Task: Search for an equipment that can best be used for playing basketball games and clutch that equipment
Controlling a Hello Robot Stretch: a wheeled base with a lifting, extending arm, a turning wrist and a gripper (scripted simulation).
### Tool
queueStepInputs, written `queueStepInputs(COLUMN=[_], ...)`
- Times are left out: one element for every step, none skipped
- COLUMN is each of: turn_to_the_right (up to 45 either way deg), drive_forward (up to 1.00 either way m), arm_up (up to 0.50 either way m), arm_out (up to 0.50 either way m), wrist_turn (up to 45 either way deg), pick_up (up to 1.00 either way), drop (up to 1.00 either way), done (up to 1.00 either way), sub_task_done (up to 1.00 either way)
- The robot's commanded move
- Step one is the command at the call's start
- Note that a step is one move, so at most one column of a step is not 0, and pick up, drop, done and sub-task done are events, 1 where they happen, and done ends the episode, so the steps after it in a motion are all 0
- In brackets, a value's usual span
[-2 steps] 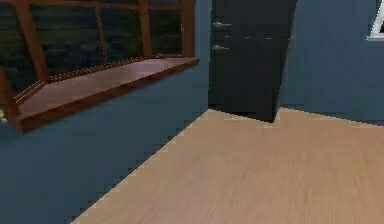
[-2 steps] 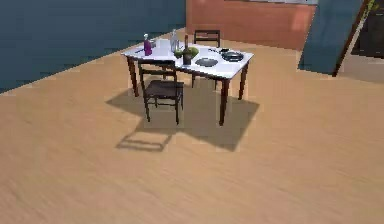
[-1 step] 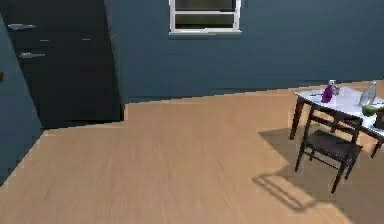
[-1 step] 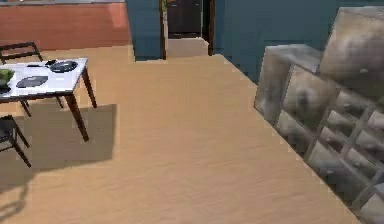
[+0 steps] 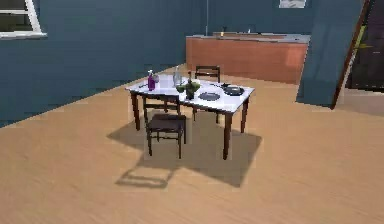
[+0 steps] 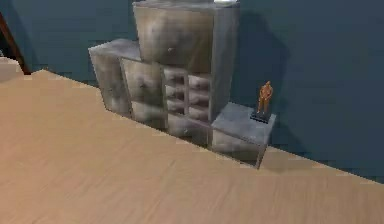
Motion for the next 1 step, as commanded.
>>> queueStepInputs(turn_to_the_right=[42.0], drive_forward=[0.0], arm_up=[0.0], arm_out=[0.0], wrist_turn=[0.0], pick_up=[0.0], drop=[0.0], done=[0.0], sub_task_done=[0.0])
